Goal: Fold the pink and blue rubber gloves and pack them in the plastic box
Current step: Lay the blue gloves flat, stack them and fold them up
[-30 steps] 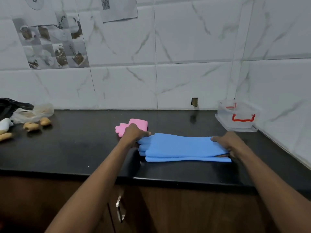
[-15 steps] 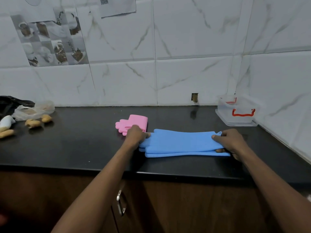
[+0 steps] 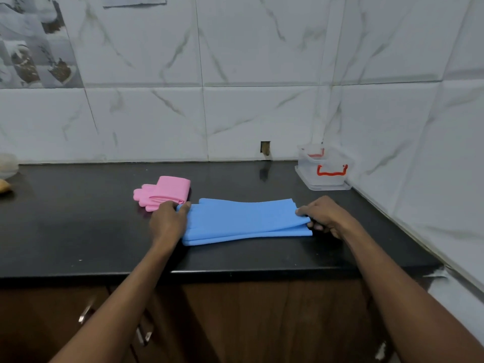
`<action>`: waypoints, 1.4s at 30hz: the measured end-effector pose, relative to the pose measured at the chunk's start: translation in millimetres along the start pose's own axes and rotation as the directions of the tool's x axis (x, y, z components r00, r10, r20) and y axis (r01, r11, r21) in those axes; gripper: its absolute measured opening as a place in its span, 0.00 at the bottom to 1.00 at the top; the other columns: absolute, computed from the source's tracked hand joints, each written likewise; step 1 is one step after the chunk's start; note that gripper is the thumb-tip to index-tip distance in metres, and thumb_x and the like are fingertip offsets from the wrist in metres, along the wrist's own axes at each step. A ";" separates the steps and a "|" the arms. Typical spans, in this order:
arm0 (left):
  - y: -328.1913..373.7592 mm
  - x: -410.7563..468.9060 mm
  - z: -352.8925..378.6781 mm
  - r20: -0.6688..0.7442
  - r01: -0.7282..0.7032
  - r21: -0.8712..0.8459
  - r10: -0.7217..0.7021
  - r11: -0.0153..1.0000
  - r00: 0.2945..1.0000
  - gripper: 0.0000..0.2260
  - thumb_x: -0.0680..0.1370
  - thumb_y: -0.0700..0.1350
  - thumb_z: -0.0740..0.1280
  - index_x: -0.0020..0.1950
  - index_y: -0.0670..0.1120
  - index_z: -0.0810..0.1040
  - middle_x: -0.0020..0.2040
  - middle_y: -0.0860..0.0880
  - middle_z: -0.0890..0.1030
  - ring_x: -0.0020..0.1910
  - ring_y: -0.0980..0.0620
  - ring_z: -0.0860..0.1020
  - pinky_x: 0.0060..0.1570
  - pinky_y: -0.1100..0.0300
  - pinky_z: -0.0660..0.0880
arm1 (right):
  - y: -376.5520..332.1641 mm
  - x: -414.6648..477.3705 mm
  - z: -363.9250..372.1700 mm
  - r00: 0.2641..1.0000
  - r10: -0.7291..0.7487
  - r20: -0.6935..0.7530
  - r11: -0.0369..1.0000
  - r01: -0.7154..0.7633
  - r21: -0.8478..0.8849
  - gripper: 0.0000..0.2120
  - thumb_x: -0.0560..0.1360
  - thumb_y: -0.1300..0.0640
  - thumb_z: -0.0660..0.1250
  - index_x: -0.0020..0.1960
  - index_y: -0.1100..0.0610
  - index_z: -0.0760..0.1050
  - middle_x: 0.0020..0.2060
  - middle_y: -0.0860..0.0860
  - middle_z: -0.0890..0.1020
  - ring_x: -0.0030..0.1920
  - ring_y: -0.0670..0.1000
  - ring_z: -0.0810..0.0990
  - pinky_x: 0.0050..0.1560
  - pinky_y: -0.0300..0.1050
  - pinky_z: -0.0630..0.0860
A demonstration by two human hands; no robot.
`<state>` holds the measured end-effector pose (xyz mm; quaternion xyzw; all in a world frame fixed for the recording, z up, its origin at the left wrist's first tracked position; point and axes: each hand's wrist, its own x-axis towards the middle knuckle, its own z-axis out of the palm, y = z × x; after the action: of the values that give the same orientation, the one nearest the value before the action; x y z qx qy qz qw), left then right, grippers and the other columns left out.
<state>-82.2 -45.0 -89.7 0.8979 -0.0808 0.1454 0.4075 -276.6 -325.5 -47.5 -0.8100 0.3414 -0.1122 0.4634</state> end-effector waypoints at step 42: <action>-10.1 -0.6 -20.8 0.058 -0.043 -0.369 0.069 0.928 0.996 0.11 0.77 0.43 0.70 0.58 0.41 0.82 0.52 0.45 0.84 0.50 0.48 0.81 0.50 0.58 0.76 | 15.3 -8.6 31.4 0.891 -0.341 -0.298 0.810 0.118 -0.574 0.17 0.72 0.52 0.64 0.28 0.54 0.62 0.24 0.50 0.66 0.25 0.49 0.65 0.27 0.38 0.61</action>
<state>-84.1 -22.6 -84.1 0.8078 -0.1465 0.1077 0.5607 -274.1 -303.8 -76.2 -0.9046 0.3409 -0.2252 0.1214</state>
